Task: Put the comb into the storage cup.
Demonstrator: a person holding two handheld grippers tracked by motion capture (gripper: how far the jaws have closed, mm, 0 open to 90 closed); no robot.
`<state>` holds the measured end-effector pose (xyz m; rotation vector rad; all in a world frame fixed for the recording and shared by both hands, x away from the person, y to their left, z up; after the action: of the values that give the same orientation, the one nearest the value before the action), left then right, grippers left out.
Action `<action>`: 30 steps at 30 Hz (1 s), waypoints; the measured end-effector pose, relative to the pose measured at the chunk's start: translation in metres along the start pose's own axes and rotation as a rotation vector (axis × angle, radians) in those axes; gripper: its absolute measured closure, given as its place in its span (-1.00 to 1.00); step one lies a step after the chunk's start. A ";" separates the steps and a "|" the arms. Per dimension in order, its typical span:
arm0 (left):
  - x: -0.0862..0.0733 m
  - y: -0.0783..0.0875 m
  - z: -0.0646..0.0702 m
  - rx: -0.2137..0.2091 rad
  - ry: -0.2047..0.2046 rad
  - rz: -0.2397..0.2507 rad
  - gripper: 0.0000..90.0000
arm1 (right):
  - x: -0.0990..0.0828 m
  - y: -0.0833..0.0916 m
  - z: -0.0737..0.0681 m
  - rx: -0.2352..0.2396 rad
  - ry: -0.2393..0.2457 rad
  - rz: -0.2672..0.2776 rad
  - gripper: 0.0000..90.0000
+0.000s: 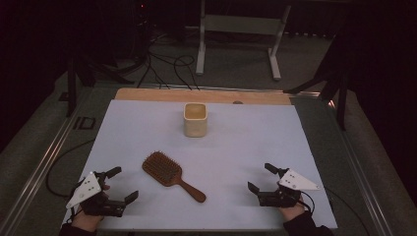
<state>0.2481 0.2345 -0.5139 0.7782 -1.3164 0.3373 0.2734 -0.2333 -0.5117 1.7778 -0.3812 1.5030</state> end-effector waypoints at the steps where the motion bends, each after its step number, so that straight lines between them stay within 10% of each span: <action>1: 0.000 -0.001 0.000 0.002 -0.001 -0.004 -1.00 | 0.000 0.000 0.000 -0.004 0.004 -0.003 -0.81; 30: 0.025 0.002 0.013 -0.050 -0.017 -0.013 -1.00 | 0.007 0.000 -0.001 -0.020 0.009 0.025 -0.81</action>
<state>0.2433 0.2223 -0.4886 0.7483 -1.3306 0.2870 0.2753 -0.2308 -0.5050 1.7561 -0.4134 1.5195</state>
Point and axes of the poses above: each handheld gripper's, and its own axes: y roughly backward along the jaws, x roughly out of its top, z roughly to its right, the point moved 5 cm from there along -y, roughly forward along the jaws, and after that the axes turned 3 degrees about -z, right-handed, at the moved point
